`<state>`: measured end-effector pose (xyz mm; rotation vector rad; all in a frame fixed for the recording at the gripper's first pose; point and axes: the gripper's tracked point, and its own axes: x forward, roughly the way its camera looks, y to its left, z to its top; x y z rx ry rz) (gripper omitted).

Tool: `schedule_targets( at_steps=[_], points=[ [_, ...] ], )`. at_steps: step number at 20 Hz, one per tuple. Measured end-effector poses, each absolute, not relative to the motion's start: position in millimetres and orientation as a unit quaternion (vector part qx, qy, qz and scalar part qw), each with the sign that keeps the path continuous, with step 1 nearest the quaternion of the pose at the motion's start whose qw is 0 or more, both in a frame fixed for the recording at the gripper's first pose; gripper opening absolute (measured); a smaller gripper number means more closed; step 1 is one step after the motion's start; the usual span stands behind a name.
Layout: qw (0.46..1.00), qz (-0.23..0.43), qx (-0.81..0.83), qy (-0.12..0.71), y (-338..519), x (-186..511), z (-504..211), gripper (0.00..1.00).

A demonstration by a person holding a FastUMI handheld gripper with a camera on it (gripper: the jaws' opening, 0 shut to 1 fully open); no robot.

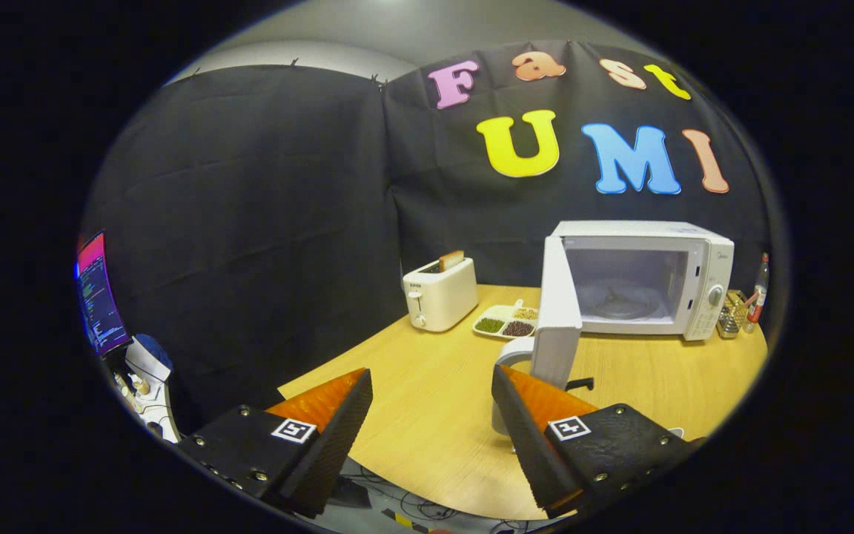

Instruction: Open the microwave, put the food inside, and close the microwave door.

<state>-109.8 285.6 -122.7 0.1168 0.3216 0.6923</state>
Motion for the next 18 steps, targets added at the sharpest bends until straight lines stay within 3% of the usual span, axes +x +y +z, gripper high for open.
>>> schedule_targets(
  at_steps=[9,18],
  points=[
    [0.967,0.208,0.059,0.135,161,-60,-117,0.98],
    [0.968,0.091,0.123,0.199,41,-38,-169,1.00]
  ],
)
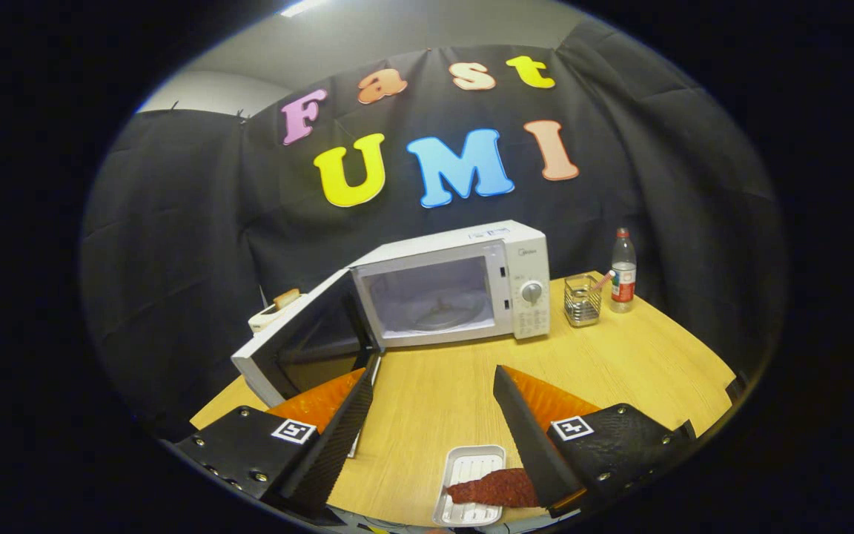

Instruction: Open the microwave, put the food inside, and close the microwave door.

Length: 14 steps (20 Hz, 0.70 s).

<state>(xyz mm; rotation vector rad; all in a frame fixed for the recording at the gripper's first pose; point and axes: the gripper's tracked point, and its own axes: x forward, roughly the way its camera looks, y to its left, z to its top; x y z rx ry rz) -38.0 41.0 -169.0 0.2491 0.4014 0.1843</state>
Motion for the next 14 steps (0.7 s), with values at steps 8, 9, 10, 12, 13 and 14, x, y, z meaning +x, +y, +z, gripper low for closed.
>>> schedule_targets(
  at_steps=[8,9,10,12,13,14],
  points=[
    [0.947,0.050,0.155,0.276,-11,-56,-237,1.00],
    [0.944,0.049,0.161,0.285,-14,-61,-244,1.00],
    [0.940,0.048,0.168,0.294,-16,-65,-251,1.00],
    [0.932,0.042,0.185,0.310,-20,-74,-264,1.00],
    [0.928,0.040,0.194,0.317,-22,-79,-269,1.00],
    [0.923,0.040,0.204,0.323,-22,-84,-274,1.00]
  ],
)
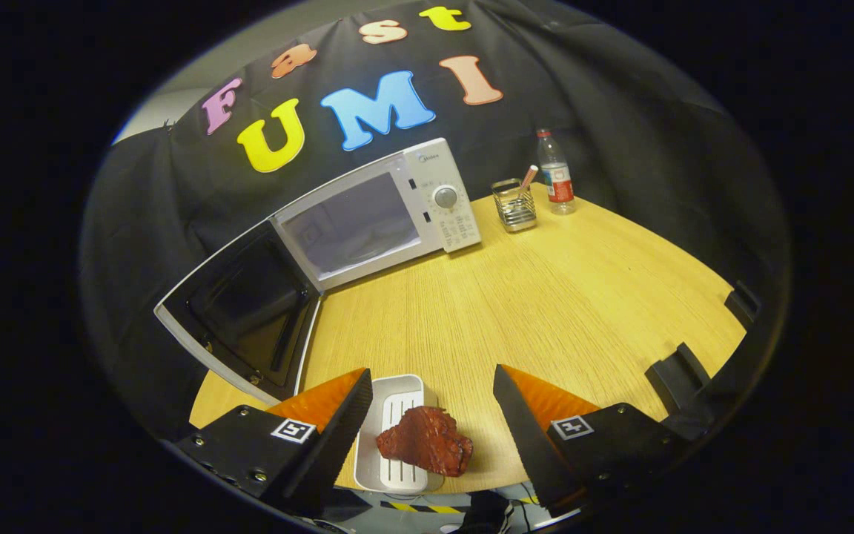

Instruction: Open the microwave, put the food inside, and close the microwave door.

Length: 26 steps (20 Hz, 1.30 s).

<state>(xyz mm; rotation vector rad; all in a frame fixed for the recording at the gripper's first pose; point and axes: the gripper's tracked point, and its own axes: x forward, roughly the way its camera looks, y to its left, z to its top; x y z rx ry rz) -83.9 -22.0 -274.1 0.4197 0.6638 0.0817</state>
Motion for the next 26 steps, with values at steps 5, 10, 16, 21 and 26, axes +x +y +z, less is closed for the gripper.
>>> schedule_targets(
  at_steps=[5,10,16,21,26],
  points=[
    [0.903,0.038,0.248,0.350,-19,-105,-293,0.89],
    [0.893,0.043,0.268,0.359,-17,-117,-298,0.67],
    [0.873,0.051,0.325,0.359,-17,-115,-288,0.23],
    [0.867,0.076,0.346,0.351,-10,-115,-285,0.08],
    [0.872,0.071,0.330,0.355,-13,-107,-275,0.08]
  ],
)
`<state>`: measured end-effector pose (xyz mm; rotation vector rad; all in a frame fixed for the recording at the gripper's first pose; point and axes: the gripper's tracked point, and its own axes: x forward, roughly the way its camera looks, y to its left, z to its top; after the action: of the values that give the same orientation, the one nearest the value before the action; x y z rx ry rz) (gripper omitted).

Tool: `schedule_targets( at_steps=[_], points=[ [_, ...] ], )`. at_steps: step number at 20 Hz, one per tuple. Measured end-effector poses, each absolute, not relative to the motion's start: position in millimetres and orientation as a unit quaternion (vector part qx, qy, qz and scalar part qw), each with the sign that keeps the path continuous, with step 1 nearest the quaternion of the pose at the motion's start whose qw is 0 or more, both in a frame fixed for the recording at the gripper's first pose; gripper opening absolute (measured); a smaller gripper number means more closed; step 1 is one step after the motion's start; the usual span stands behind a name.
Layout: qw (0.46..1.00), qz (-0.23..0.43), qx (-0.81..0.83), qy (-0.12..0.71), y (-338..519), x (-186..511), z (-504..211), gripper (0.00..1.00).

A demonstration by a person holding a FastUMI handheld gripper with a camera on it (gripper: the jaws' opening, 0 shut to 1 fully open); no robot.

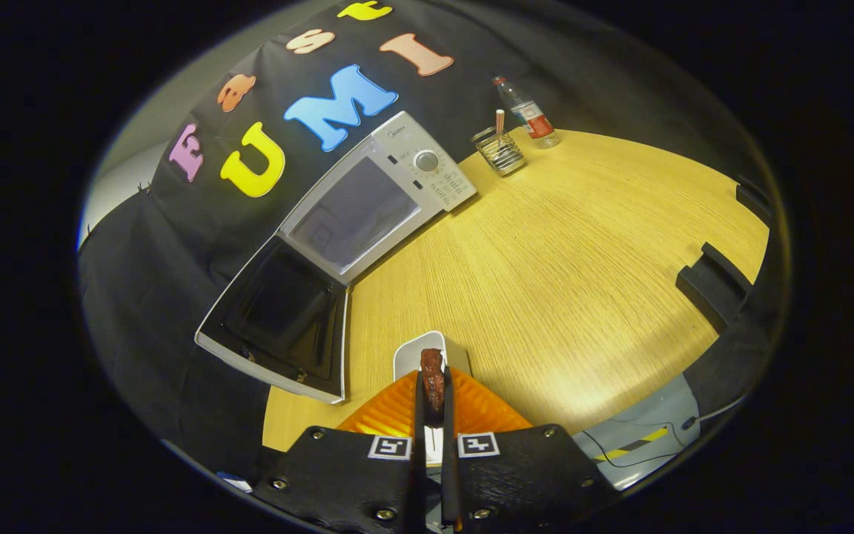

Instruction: Open the microwave, put the food inside, and close the microwave door.

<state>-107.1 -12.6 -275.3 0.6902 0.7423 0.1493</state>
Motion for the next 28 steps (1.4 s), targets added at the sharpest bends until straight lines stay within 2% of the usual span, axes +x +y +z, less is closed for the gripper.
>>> schedule_targets(
  at_steps=[7,15,28],
  points=[
    [0.888,0.088,0.318,0.320,-14,-76,-228,0.08],
    [0.897,0.131,0.310,0.285,12,-5,-181,0.08],
    [0.895,0.171,0.322,0.255,73,119,-171,0.08]
  ],
)
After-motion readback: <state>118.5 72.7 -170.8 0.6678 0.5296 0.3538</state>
